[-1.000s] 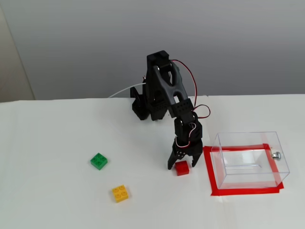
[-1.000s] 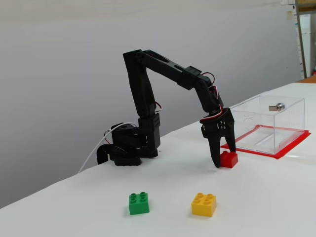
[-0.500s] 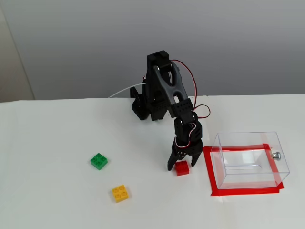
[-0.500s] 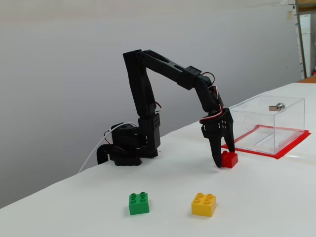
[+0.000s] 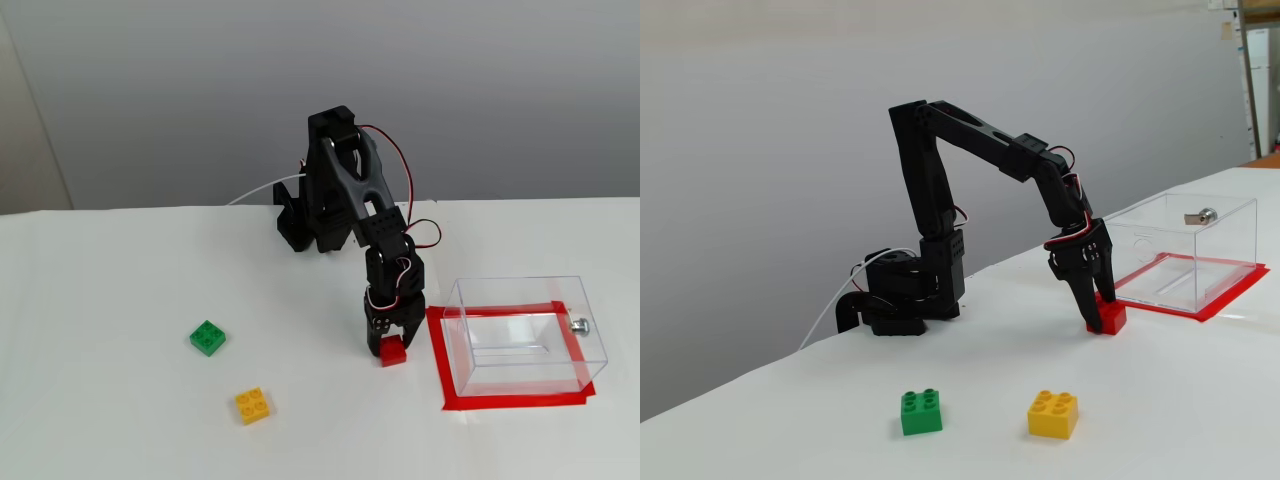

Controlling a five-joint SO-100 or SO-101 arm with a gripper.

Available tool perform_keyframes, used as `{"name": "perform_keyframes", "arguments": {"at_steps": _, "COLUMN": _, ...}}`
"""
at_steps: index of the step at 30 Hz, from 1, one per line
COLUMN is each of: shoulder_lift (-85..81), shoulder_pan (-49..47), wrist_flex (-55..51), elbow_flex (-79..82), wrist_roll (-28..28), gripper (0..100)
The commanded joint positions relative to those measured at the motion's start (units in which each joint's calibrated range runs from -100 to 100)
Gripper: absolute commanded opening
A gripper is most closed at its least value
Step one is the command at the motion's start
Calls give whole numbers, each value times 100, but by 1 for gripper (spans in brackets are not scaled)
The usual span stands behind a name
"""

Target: Pick the red lego brick and place it into the transparent box

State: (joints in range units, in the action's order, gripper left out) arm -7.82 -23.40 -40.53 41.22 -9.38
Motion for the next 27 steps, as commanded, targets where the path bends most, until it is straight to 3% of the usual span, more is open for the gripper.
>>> {"name": "perform_keyframes", "arguments": {"at_steps": 1, "shoulder_lift": -113, "shoulder_pan": 81, "wrist_flex": -211, "elbow_flex": -144, "wrist_roll": -7, "gripper": 1}}
{"name": "perform_keyframes", "arguments": {"at_steps": 14, "shoulder_lift": -1004, "shoulder_pan": 665, "wrist_flex": -960, "elbow_flex": -216, "wrist_roll": 19, "gripper": 2}}
{"name": "perform_keyframes", "arguments": {"at_steps": 20, "shoulder_lift": -1564, "shoulder_pan": 1101, "wrist_flex": -995, "elbow_flex": -279, "wrist_roll": 573, "gripper": 2}}
{"name": "perform_keyframes", "arguments": {"at_steps": 27, "shoulder_lift": -1827, "shoulder_pan": 1271, "wrist_flex": -1882, "elbow_flex": -1183, "wrist_roll": 948, "gripper": 2}}
